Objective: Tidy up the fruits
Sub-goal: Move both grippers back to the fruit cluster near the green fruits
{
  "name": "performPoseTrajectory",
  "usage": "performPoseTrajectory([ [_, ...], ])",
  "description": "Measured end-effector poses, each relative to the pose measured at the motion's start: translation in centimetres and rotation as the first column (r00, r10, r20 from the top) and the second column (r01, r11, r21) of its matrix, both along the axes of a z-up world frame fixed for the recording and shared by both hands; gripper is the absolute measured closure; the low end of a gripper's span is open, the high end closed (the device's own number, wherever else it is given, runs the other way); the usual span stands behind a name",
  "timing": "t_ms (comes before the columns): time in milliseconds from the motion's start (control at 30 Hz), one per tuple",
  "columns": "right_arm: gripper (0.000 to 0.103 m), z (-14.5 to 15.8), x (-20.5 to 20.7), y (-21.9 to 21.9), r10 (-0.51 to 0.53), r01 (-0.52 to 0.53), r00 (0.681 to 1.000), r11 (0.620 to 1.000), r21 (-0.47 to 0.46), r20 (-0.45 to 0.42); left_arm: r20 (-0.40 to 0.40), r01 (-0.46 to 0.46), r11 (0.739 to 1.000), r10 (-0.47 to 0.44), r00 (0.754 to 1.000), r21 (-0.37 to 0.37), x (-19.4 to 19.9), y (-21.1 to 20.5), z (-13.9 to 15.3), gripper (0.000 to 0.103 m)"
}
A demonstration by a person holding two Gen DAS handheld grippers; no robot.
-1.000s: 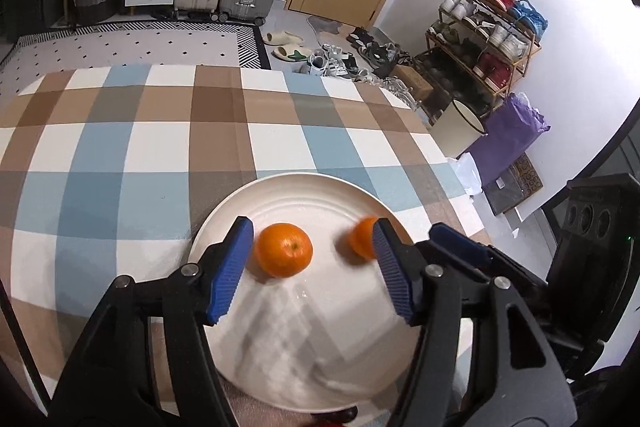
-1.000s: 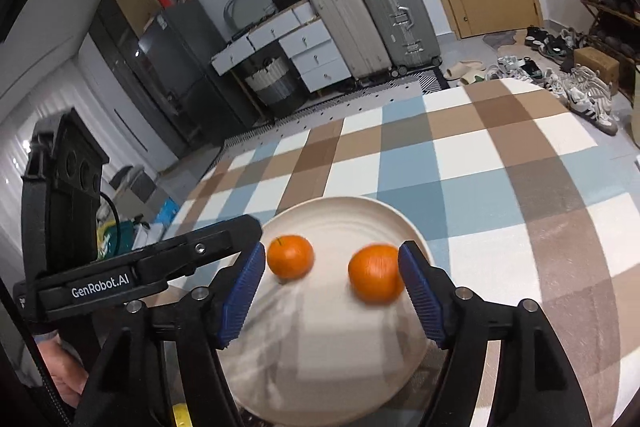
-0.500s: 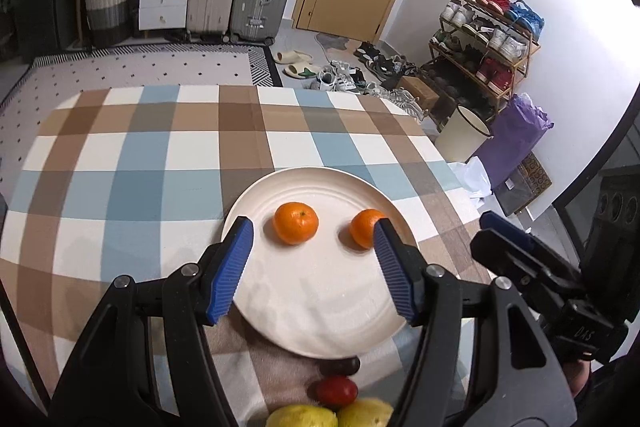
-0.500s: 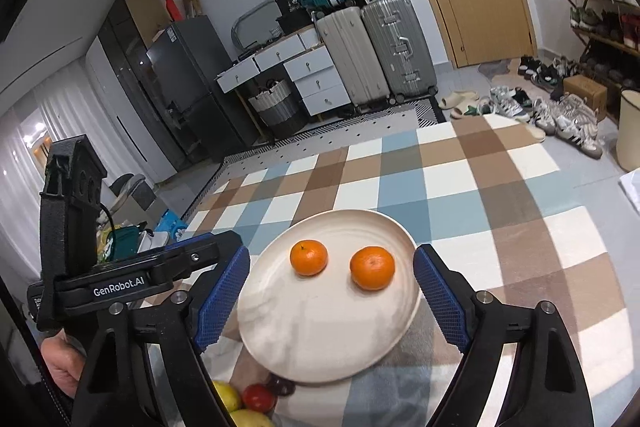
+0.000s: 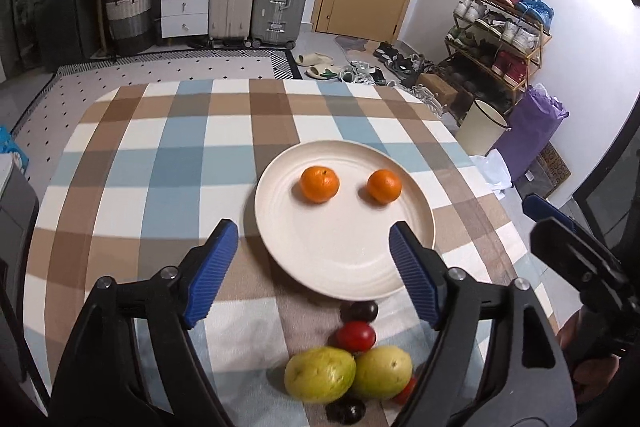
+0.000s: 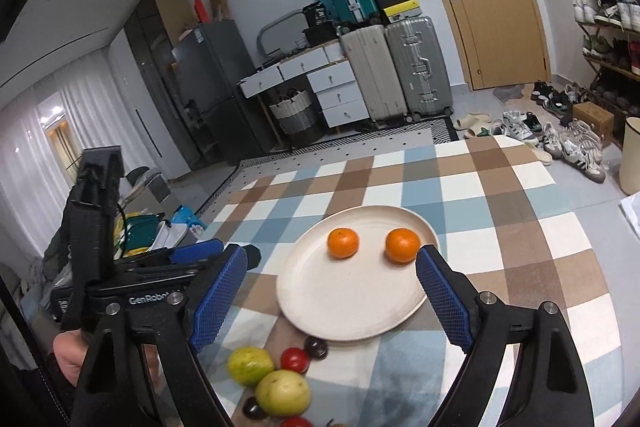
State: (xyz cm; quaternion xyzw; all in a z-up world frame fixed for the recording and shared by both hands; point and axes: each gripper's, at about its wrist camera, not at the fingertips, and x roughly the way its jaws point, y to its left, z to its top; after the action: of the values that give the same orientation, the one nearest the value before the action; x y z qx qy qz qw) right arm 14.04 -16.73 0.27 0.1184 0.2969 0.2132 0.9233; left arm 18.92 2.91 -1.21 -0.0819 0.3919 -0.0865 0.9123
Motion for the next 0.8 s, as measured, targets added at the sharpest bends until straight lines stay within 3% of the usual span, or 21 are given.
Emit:
performPoseTrajectory([
  [167,0.014,-0.1,-1.7,0.4,0.011,-0.011,1.0,1.0,0.003,0.001,0.003,-0.006,1.0,0.006,1.0,-0.007,-2.0,0.5,-0.6,0.021],
  [367,0.013,-0.7,-3.5,1.3,0.027,-0.027,1.0,1.0,-0.008,0.005,-0.008,-0.014,0.999,0.014,1.0,-0.037,-3.7,1.4,-1.9,0.003],
  [800,0.013,-2.3,-5.5,2.4,0.06,-0.06,0.998,0.998,-0.014,-0.018,-0.102,-0.016,0.998,0.009,0.995,-0.066,-6.1,2.7,-6.3,0.003],
])
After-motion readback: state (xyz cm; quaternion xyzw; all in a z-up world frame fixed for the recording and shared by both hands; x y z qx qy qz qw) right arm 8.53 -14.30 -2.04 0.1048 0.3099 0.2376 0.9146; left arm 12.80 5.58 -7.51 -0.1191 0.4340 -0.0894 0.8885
